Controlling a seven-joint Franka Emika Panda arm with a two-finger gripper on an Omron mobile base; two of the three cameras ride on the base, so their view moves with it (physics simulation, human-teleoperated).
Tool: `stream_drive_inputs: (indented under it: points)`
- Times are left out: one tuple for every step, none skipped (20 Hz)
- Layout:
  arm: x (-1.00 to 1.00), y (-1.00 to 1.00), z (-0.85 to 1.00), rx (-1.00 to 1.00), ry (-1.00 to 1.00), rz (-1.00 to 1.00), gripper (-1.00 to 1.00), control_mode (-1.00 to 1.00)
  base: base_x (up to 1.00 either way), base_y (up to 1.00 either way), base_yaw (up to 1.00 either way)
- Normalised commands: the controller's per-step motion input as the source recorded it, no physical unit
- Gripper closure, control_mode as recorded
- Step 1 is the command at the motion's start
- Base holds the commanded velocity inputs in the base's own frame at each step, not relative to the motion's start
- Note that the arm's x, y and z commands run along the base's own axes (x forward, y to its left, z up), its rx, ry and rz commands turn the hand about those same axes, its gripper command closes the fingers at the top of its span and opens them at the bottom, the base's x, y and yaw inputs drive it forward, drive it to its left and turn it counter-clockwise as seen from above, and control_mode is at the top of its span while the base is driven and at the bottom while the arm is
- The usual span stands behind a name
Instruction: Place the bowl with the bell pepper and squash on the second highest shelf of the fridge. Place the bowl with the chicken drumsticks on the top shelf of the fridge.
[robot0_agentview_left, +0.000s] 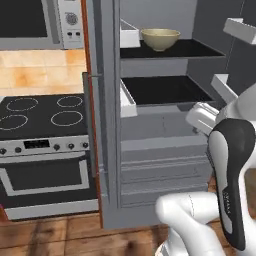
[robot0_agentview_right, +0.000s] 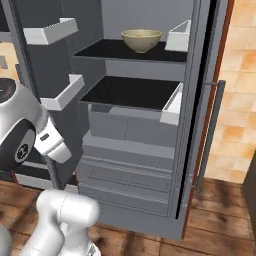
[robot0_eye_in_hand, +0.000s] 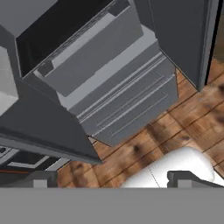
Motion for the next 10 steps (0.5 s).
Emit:
stream_drive_inputs:
  points:
    - [0.0, 0.0, 0.0, 0.0, 0.0, 0.0, -1.0, 1.0, -1.0, 0.95, 0.43]
    - [0.0, 0.0, 0.0, 0.0, 0.0, 0.0, -1.0, 1.0, -1.0, 1.0, 0.45]
    - [0.0, 0.0, 0.0, 0.0, 0.0, 0.0, -1.0, 1.0, -1.0, 1.0, 0.47]
    - [0.0, 0.0, 0.0, 0.0, 0.0, 0.0, -1.0, 1.0, -0.96, 1.0, 0.49]
    - [0.0, 0.0, 0.0, 0.0, 0.0, 0.0, -1.0, 1.0, -0.6, 1.0, 0.5]
    - [0.0, 0.0, 0.0, 0.0, 0.0, 0.0, -1.0, 1.0, -0.06, 1.0, 0.49]
    - [0.0, 0.0, 0.0, 0.0, 0.0, 0.0, -1.0, 1.0, 0.0, 1.0, 0.45]
    - [0.0, 0.0, 0.0, 0.0, 0.0, 0.0, -1.0, 1.0, 0.18, 1.0, 0.35]
    - [0.0, 0.0, 0.0, 0.0, 0.0, 0.0, -1.0, 1.0, 0.41, 1.0, 0.29]
    - [0.0, 0.0, 0.0, 0.0, 0.0, 0.0, -1.0, 1.0, 0.56, 1.0, 0.23]
